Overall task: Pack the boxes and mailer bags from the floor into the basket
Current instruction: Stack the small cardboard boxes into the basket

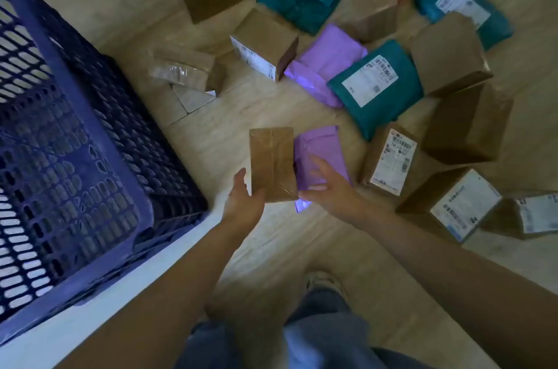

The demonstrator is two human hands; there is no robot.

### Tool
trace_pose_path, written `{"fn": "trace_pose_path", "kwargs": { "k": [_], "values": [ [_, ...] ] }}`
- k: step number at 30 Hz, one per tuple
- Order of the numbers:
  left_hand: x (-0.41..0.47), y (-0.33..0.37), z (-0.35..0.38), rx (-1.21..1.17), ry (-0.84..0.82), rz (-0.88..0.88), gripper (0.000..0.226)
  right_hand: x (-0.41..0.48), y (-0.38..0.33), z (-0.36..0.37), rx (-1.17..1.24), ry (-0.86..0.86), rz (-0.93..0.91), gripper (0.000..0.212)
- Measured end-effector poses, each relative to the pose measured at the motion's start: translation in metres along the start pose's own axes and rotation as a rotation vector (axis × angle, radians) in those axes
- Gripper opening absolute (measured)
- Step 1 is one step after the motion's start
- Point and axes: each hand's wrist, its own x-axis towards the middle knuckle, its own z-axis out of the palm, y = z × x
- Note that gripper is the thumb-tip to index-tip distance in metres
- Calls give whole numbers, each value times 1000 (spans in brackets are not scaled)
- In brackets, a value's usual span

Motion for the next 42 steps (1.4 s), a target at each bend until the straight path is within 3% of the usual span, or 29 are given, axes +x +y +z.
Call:
{"fn": "trace_pose_path", "kwargs": {
  "k": [6, 19, 24, 27, 36, 42],
  "values": [
    [24, -5, 7, -56, -18, 47, 60, 27, 17, 11, 47, -37, -27, 81],
    [-7, 12, -17, -83, -138, 33, 64, 2, -22, 19, 24, -117, 4, 43],
    [-22, 37, -31, -34, -113, 110, 57, -16, -48, 9, 49, -98, 9, 46],
    [-43, 58, -43, -17, -72, 176, 53, -29, -73, 2, 53, -78, -46, 60],
    [-164, 86, -102, -104, 168, 455, 58, -125, -166, 13, -35, -64, -349, 77],
    [-261, 81, -151, -227, 259, 550, 57, -204, -215, 41, -169, -19, -534, 94]
  ]
}}
